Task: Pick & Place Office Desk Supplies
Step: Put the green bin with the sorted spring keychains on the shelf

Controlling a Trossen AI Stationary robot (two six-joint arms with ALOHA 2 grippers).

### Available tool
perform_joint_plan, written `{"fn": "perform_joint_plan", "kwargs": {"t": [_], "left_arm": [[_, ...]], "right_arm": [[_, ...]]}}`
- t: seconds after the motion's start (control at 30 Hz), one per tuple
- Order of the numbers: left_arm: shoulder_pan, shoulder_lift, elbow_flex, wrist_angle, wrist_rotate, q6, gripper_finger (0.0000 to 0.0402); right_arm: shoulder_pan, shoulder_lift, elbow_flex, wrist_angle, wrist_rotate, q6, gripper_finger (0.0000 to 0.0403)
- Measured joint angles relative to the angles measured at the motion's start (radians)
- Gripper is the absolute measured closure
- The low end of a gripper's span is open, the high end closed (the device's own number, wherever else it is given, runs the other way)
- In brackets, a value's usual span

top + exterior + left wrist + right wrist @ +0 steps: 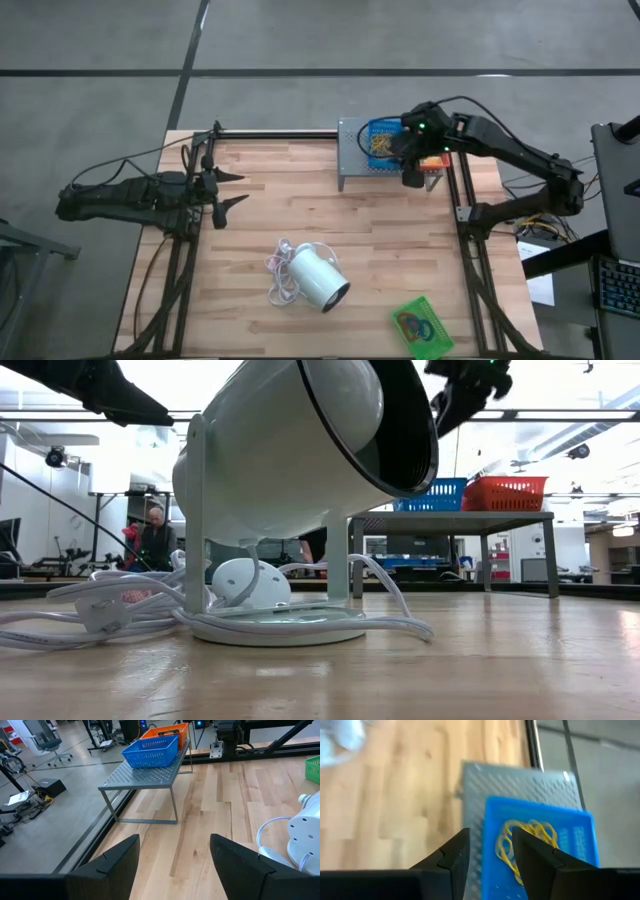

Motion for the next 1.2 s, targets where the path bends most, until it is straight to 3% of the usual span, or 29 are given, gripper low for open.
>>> {"fn": "perform_joint_plan", "kwargs": {"t": [0.13,0.27,0.5,0.77,0.87,1.03,1.2], "left_arm": [[0.0,0.0,0.0,0.0,0.0,0.0,0.0158],[0.0,0.0,0.0,0.0,0.0,0.0,0.0158],[0.0,0.0,0.0,0.0,0.0,0.0,0.0158],[0.0,0.0,0.0,0.0,0.0,0.0,0.0158],[0.0,0.0,0.0,0.0,0.0,0.0,0.0158],[0.0,0.0,0.0,0.0,0.0,0.0,0.0158],[0.0,0.0,0.0,0.0,0.0,0.0,0.0158]], "right_arm": [[0.03,-0.05,0.0,0.002,-0.088,0.0,0.025],[0.081,-0.085,0.0,-0.043,-0.107,0.041,0.0239],[0.194,-0.124,-0.002,-0.194,-0.107,0.32,0.0236],[0.396,-0.172,-0.019,-0.282,-0.107,0.953,0.0237],[0.502,-0.161,-0.021,-0.305,-0.052,1.191,0.0242],[0.681,-0.107,-0.021,-0.333,0.103,1.723,0.025],[0.845,-0.023,-0.02,-0.302,0.059,2.252,0.0251]]}}
